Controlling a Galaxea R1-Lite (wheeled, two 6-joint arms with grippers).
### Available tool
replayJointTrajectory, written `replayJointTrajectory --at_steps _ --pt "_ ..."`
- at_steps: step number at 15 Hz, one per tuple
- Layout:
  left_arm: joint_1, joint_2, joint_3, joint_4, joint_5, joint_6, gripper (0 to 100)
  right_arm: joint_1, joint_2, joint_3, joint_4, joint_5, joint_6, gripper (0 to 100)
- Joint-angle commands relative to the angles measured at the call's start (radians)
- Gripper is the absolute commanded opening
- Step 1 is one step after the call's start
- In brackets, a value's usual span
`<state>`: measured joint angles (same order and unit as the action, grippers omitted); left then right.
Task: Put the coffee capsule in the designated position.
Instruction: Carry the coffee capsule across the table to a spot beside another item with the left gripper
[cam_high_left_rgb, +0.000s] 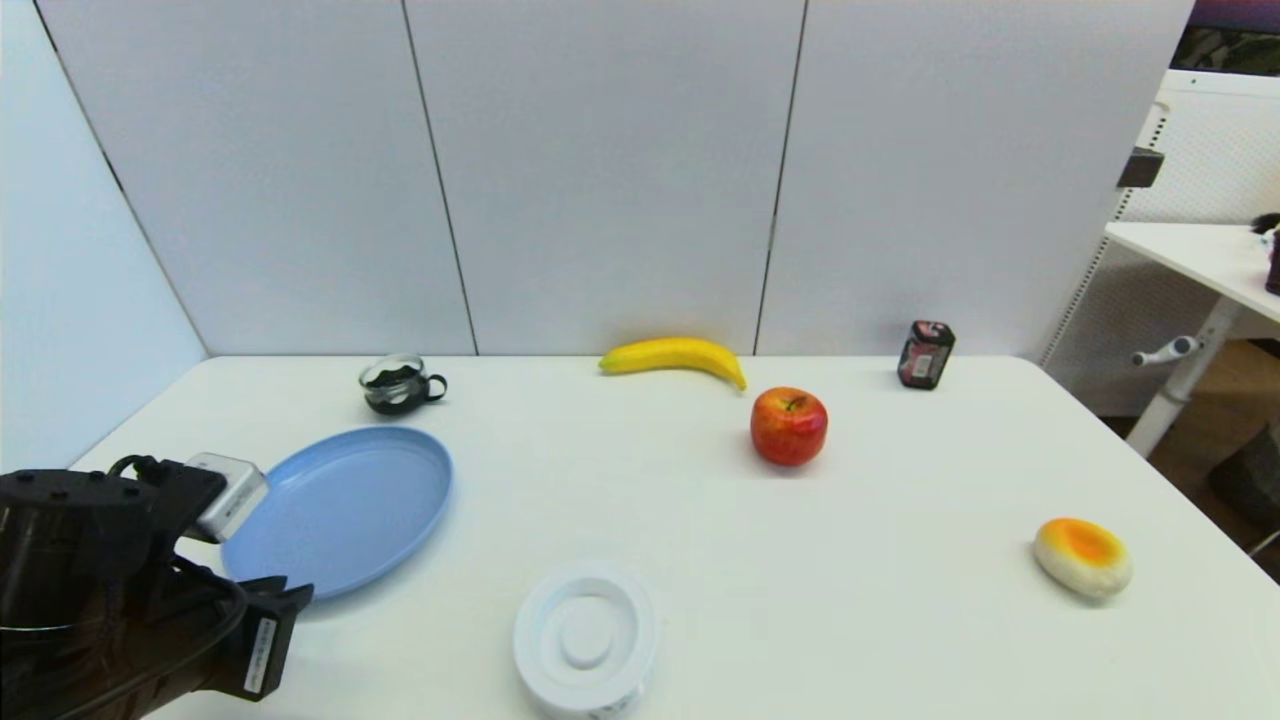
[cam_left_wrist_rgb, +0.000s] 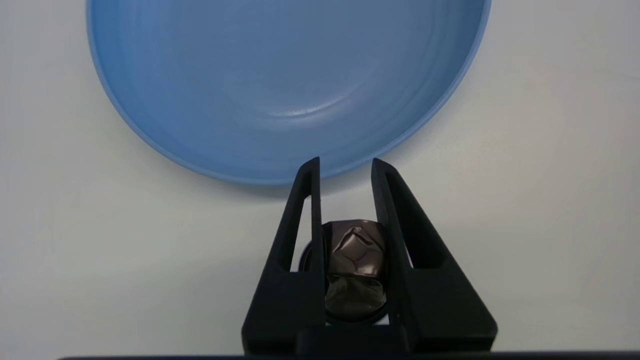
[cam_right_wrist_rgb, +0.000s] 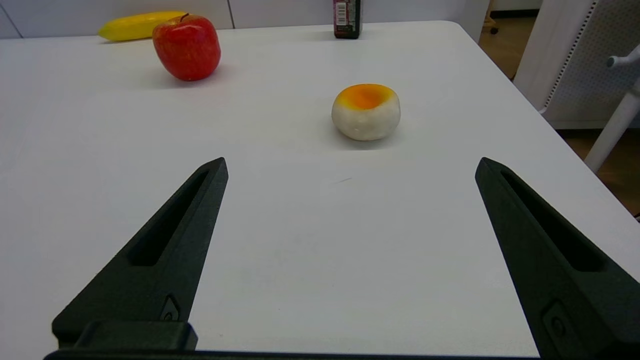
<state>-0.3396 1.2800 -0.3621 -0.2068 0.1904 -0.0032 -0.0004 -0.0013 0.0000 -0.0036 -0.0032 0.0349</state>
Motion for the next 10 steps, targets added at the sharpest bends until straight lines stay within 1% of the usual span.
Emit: replayJointTrajectory --at_steps 1,10 --pt "-0.001 0.044 -0.001 0.0 0.001 -0.001 0 0.0 0.001 0.0 0.001 0.0 0.0 100" --pt "-0.001 0.044 -0.004 -0.008 0.003 -0.001 0 0.0 0.001 0.0 -0.001 0.0 0.0 100"
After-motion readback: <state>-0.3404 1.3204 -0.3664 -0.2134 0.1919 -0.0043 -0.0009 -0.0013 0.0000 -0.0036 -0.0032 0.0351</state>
